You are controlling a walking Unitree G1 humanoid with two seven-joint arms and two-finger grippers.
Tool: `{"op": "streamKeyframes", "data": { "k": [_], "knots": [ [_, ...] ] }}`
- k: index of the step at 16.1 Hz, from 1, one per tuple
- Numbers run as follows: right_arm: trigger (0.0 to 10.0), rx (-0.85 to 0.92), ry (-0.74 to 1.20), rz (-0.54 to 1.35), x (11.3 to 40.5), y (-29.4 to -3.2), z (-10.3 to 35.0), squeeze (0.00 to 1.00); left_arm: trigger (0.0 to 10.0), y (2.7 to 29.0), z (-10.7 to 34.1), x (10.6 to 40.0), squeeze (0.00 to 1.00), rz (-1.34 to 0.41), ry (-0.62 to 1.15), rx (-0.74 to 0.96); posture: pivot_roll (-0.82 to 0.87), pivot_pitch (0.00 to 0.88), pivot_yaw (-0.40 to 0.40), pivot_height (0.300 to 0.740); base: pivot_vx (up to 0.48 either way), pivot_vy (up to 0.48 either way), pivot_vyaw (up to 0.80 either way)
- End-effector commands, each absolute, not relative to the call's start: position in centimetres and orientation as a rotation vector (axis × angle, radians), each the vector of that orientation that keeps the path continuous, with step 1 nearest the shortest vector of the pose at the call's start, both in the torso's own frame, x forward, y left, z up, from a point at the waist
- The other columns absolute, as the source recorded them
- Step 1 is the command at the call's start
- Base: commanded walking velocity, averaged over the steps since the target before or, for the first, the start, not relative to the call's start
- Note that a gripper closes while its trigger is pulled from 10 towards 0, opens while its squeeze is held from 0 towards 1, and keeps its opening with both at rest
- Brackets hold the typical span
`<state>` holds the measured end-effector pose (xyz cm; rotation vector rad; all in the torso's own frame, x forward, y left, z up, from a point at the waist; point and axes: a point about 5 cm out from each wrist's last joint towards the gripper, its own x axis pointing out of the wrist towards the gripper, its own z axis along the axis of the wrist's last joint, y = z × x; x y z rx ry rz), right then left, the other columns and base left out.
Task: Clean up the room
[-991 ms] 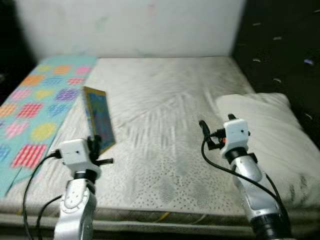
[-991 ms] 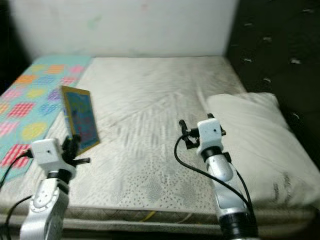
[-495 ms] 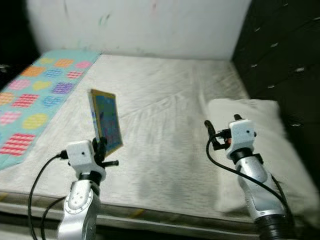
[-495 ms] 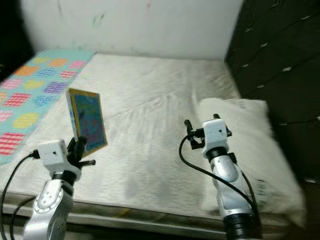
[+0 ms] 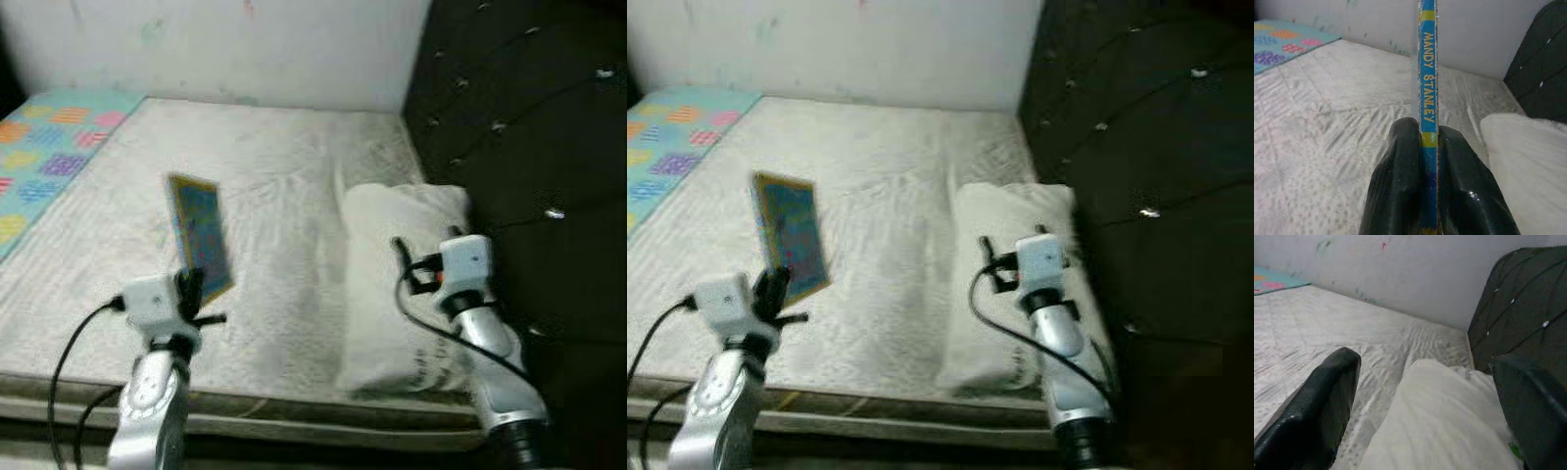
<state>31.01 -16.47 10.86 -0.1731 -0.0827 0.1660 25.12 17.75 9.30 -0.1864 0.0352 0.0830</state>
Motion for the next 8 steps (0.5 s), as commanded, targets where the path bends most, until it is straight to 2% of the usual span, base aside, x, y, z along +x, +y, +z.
{"op": "streamKeyframes", "data": {
  "k": [1,3,6,8],
  "knots": [
    [10.0,-0.167,-0.09,0.163,31.15,-16.73,11.23,0.0,10.0,17.84,10.56,25.44,0.0,0.069,-0.026,-0.185,-0.11,0.0,-0.002,0.74,0.0,0.0,0.0],
    [10.0,-0.162,-0.083,0.16,31.12,-16.77,11.16,0.0,10.0,17.7,10.73,25.38,0.0,0.05,-0.038,-0.197,-0.11,0.0,-0.002,0.74,0.0,0.0,-0.22],
    [10.0,-0.165,-0.086,0.163,31.1,-16.78,11.15,0.0,10.0,17.52,10.9,25.36,0.0,0.03,-0.048,-0.191,-0.12,0.0,0.0,0.74,0.0,0.0,-0.8],
    [10.0,-0.166,-0.085,0.165,31.1,-16.8,11.14,0.0,10.0,17.41,10.93,25.31,0.0,0.021,-0.053,-0.19,-0.12,0.0,-0.003,0.74,0.281,0.0,-0.62]
  ]
}}
